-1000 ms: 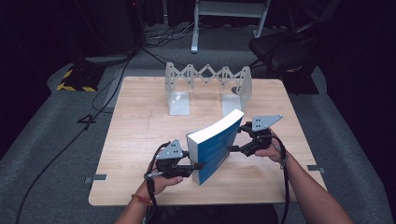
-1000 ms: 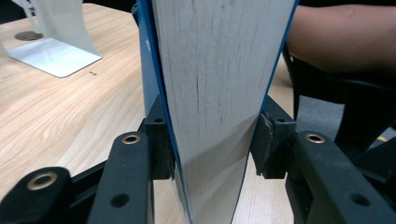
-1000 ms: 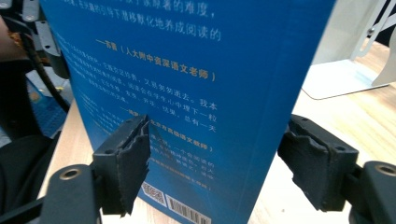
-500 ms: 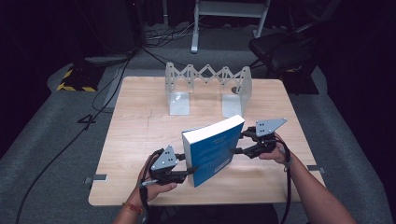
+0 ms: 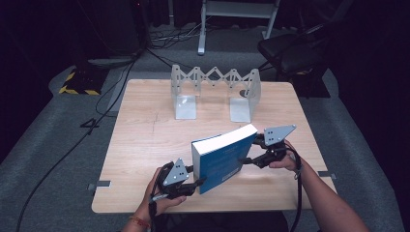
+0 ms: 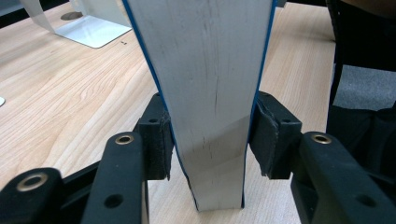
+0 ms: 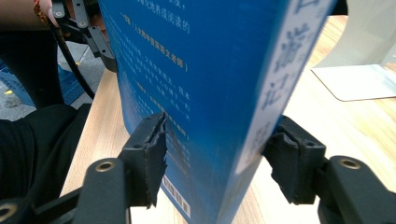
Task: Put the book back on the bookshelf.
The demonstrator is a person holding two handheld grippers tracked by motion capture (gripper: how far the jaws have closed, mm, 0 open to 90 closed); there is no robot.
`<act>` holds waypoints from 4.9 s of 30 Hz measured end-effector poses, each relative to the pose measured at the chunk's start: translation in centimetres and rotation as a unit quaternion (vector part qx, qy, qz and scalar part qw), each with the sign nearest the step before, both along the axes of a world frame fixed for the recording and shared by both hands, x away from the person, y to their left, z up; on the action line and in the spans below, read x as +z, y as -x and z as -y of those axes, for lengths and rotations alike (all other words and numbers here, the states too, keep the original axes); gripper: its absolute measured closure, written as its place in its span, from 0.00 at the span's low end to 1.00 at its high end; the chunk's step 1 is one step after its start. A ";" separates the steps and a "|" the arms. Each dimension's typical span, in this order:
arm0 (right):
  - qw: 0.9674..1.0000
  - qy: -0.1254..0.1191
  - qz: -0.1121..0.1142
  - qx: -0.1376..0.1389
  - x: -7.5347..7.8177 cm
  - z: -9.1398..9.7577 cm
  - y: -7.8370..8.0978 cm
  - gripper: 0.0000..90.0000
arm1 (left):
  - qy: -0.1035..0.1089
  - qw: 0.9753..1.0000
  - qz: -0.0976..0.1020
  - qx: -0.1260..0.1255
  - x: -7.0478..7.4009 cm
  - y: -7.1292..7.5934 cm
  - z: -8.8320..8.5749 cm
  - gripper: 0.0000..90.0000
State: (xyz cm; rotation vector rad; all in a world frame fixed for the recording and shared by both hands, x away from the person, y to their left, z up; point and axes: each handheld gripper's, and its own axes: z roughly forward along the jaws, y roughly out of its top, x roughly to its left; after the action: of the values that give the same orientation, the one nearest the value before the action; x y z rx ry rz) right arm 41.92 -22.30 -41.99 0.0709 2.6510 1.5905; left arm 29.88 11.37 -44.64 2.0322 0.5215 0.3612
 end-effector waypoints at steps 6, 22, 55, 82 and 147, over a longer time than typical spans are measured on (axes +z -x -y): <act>1.000 0.007 0.002 0.014 0.3 1.2 0.7 0.56 | -0.005 1.000 -0.006 0.017 0.3 -0.7 0.3 0.57; 0.998 -0.011 0.016 -0.052 0.0 2.7 4.4 0.63 | -0.016 1.000 0.002 0.020 0.7 -4.8 1.9 0.43; 0.984 -0.060 0.051 -0.157 0.8 1.6 5.0 0.66 | -0.019 0.999 0.034 -0.005 0.5 -8.8 5.1 0.37; 0.984 -0.085 0.044 -0.149 0.2 1.9 4.5 0.67 | -0.056 0.993 -0.097 0.021 -2.6 -6.2 -0.4 0.32; 0.972 -0.022 0.088 -0.217 5.8 -0.8 -2.7 0.69 | -0.091 0.967 -0.122 0.206 -5.8 -5.3 -7.8 0.17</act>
State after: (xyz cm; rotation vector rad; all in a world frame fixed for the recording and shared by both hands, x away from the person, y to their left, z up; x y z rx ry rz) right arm 44.59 -21.47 -36.15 0.4541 2.2638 1.4329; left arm 35.15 19.21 -50.46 2.1514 1.1065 0.4195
